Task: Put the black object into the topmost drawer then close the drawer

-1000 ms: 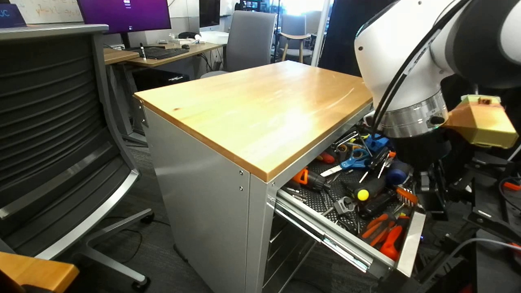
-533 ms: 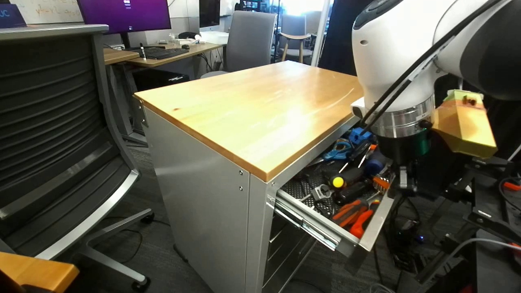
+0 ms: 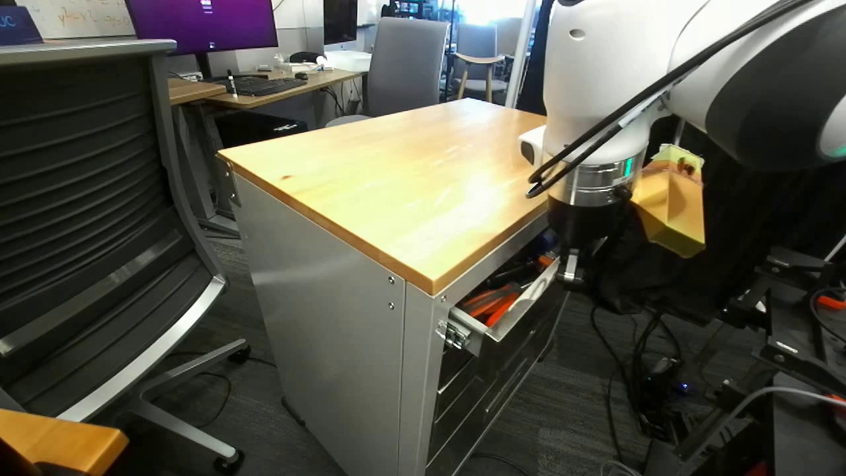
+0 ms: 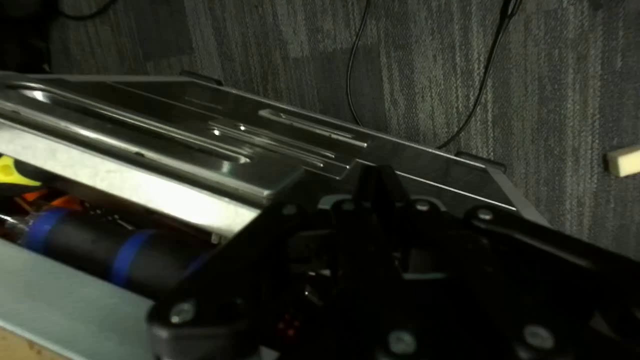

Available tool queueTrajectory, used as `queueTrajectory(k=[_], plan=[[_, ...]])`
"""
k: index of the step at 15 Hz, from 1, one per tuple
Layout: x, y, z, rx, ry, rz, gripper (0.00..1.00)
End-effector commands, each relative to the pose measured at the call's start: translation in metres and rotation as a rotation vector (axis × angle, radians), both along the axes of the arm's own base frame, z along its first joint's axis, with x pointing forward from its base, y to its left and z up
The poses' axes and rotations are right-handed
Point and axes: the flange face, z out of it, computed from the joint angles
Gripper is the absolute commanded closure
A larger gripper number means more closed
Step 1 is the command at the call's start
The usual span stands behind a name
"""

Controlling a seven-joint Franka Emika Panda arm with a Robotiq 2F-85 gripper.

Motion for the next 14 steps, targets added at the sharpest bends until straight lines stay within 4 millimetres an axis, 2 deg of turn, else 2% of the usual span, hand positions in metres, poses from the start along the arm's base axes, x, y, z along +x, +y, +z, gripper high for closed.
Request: queueTrajectory(k=[1,6,9,10,11,14], plan=[[0.024,0.019,-0.008,0.043,-0.104,0.043,0.99],[0.031,0.041,-0.005,-0.008,-0.286,0.119,0.99],[0.025,0.05,-0.003,-0.033,-0.368,0.117,0.98],[0.021,0.051,-0.003,-0.042,-0.382,0.118,0.89],[0.016,0.051,-0.001,-0.052,-0.376,0.127,0.68],[0.006,0.045,0.019,-0.034,-0.329,0.141,0.47]])
